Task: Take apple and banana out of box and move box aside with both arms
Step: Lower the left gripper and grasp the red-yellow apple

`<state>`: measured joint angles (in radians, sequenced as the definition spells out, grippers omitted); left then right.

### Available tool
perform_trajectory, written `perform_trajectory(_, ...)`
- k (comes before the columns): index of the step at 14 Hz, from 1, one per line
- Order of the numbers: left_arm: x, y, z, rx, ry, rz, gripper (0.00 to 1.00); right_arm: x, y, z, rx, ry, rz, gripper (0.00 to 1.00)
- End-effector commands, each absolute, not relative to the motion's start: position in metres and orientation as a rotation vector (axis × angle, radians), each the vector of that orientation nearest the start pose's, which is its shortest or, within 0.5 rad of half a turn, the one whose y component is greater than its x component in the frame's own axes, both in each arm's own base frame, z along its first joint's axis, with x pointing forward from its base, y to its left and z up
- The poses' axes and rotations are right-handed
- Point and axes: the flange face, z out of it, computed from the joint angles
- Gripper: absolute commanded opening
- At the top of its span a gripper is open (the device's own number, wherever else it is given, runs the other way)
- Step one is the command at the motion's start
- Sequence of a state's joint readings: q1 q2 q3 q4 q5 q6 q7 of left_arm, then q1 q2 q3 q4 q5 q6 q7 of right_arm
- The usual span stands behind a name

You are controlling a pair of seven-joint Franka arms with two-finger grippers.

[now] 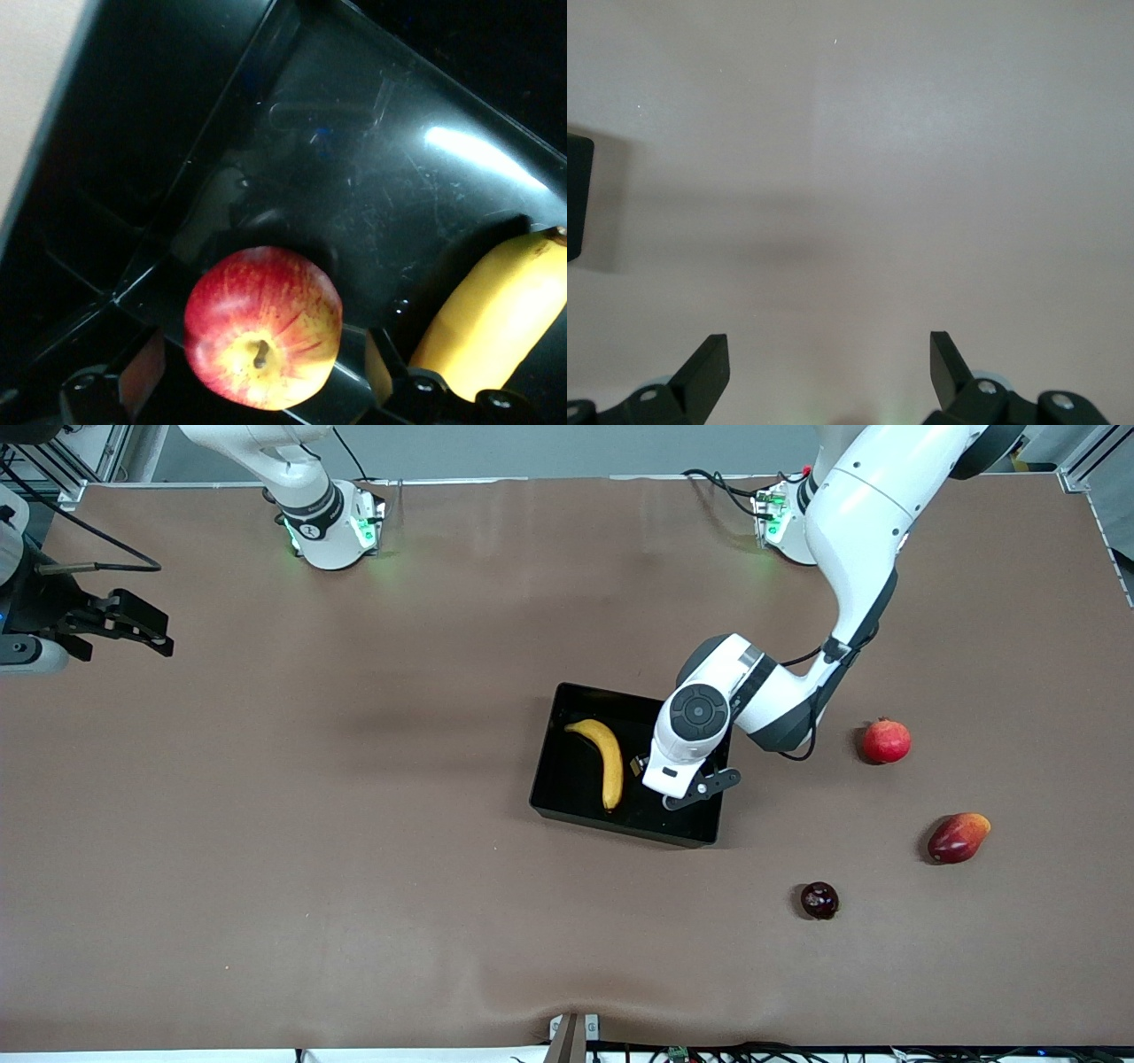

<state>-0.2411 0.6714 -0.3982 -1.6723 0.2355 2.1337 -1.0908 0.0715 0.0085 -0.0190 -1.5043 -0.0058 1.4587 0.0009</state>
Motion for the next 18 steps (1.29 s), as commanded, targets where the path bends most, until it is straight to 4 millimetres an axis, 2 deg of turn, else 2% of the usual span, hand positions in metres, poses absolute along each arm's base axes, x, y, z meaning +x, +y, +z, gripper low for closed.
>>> perform_trajectory(1, 0.552, -0.372, 0.214, -3.003, -0.569, 0.191, 1.0, 0.544, 0.02, 0.642, -3.146, -0.048, 0.094, 1.0)
perform_trajectory(3, 0.553, -0.371, 0.207, -3.0, -0.542, 0.167, 1.0, 0.544, 0.006, 0.641, -3.137, -0.017, 0.103, 1.0)
perform_trajectory(5, 0.553, -0.371, 0.206, -2.999, -0.539, 0.166, 0.72, 0.544, -0.001, 0.642, -3.136, 0.002, 0.092, 1.0)
perform_trajectory(8, 0.555, -0.372, 0.213, -3.011, -0.511, 0.153, 0.17, 0.543, -0.008, 0.641, -3.132, 0.025, 0.106, 1.0)
perform_trajectory(9, 0.557, -0.373, 0.22, -3.011, -0.52, 0.144, 0.05, 0.543, -0.006, 0.642, -3.134, 0.018, 0.099, 1.0)
perform_trajectory(10, 0.557, -0.374, 0.233, -3.016, -0.522, 0.118, 0.0, 0.543, -0.004, 0.641, -3.132, 0.013, 0.101, 1.0)
perform_trajectory(11, 0.555, -0.377, 0.248, -3.009, -0.512, 0.104, 0.0, 0.544, -0.002, 0.639, -3.132, 0.009, 0.11, 1.0)
perform_trajectory(15, 0.561, -0.361, 0.339, -2.974, -0.445, 0.056, 0.0, 0.544, 0.006, 0.635, -3.132, -0.003, 0.125, 1.0)
perform_trajectory(16, 0.564, -0.355, 0.361, -2.976, -0.414, 0.06, 0.0, 0.545, 0.008, 0.636, -3.133, -0.006, 0.116, 1.0)
perform_trajectory(18, 0.581, -0.317, 0.403, -3.004, -0.363, 0.084, 0.0, 0.545, 0.003, 0.637, -3.133, 0.009, 0.111, 1.0)
